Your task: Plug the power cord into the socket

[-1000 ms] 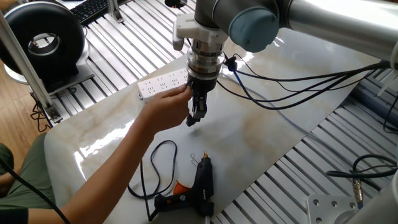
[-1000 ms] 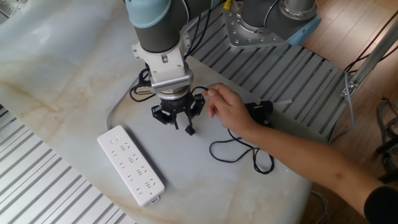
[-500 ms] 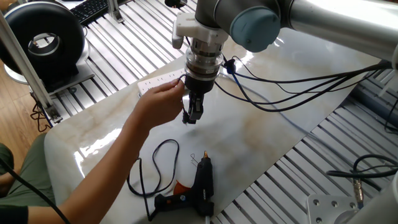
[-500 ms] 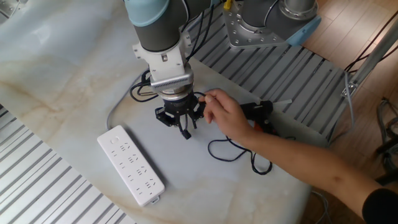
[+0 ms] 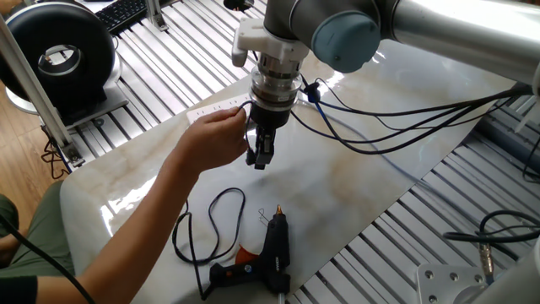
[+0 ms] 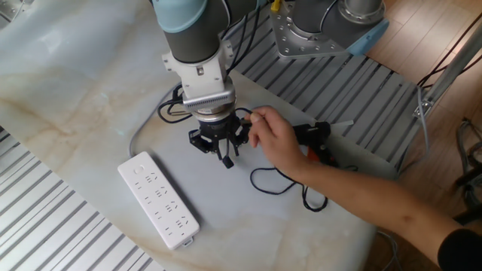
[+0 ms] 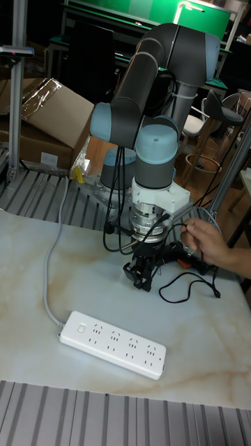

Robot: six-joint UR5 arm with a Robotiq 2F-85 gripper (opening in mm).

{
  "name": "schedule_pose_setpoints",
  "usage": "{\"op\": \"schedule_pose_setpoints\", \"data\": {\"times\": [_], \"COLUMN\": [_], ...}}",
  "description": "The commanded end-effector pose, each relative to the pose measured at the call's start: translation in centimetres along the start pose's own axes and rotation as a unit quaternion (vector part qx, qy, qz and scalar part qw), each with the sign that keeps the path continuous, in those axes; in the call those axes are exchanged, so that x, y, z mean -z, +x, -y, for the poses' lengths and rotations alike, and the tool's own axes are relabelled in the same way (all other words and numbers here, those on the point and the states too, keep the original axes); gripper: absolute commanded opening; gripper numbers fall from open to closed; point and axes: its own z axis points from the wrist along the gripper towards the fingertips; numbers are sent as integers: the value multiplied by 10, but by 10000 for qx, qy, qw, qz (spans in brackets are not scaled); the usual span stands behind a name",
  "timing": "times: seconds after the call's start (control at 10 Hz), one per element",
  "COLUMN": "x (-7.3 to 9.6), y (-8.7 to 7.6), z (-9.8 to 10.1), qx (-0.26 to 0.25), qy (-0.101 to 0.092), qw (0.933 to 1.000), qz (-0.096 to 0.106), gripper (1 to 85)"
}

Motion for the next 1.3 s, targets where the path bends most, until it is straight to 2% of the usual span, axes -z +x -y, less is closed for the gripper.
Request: {"op": "schedule_pose_setpoints", "data": {"times": [0.0, 0.4, 1.2], "x": [1, 0, 0], "y": [0, 3, 0], "z": [-1, -1, -3], "qx": [-61, -101, -84], "qy": [-14, 5, -19], "qw": [10000, 9999, 10000], "qz": [6, -49, 1], "gripper": [383, 383, 380]}}
